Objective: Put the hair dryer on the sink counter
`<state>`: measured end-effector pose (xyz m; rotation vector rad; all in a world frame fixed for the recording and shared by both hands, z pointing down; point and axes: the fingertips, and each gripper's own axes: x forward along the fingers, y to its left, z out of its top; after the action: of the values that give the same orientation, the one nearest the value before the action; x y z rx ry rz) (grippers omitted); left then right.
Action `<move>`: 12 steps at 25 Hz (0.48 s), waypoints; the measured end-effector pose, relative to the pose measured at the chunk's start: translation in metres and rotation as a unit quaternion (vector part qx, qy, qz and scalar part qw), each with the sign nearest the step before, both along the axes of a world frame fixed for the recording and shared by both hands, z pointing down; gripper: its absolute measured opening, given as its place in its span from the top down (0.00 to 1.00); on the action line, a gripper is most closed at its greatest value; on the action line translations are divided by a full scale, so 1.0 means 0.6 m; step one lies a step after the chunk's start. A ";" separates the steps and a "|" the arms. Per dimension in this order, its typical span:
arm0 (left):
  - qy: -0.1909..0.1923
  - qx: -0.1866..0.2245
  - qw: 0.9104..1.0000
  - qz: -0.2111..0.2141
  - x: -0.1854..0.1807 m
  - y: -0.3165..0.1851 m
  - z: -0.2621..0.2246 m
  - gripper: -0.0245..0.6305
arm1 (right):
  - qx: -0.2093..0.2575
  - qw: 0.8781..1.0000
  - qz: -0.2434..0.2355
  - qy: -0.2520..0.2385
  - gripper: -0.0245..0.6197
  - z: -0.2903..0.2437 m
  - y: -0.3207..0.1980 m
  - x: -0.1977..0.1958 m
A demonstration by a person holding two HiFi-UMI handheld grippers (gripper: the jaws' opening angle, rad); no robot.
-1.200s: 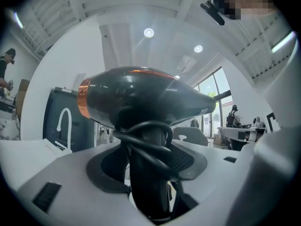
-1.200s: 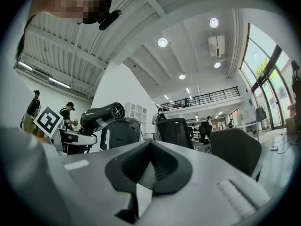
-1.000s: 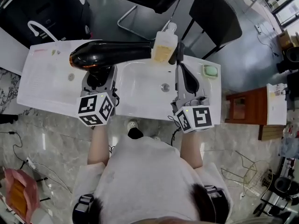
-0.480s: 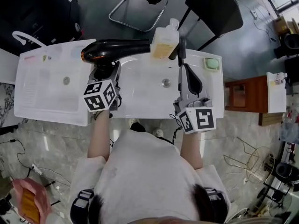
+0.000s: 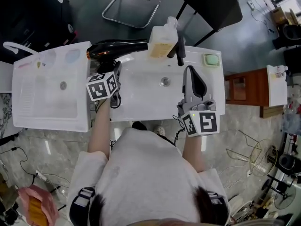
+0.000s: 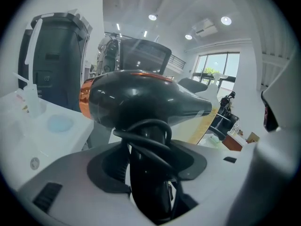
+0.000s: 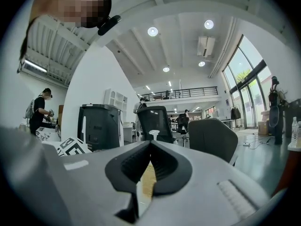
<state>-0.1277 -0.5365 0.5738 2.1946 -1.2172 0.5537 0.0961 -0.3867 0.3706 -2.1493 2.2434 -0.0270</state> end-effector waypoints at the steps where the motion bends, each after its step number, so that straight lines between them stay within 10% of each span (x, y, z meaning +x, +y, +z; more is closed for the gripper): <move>1: -0.004 -0.005 1.000 0.002 0.002 -0.003 0.008 0.58 | -0.002 1.000 0.003 0.000 0.95 0.002 0.001 0.002; 12: -0.040 -0.056 0.998 0.005 0.009 -0.025 0.087 0.58 | -0.016 1.000 0.026 0.005 0.95 0.014 0.008 0.014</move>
<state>-0.1221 -0.5515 0.6261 2.1037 -1.1885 0.7024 0.1045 -0.3819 0.3792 -2.2279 2.2063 -0.0521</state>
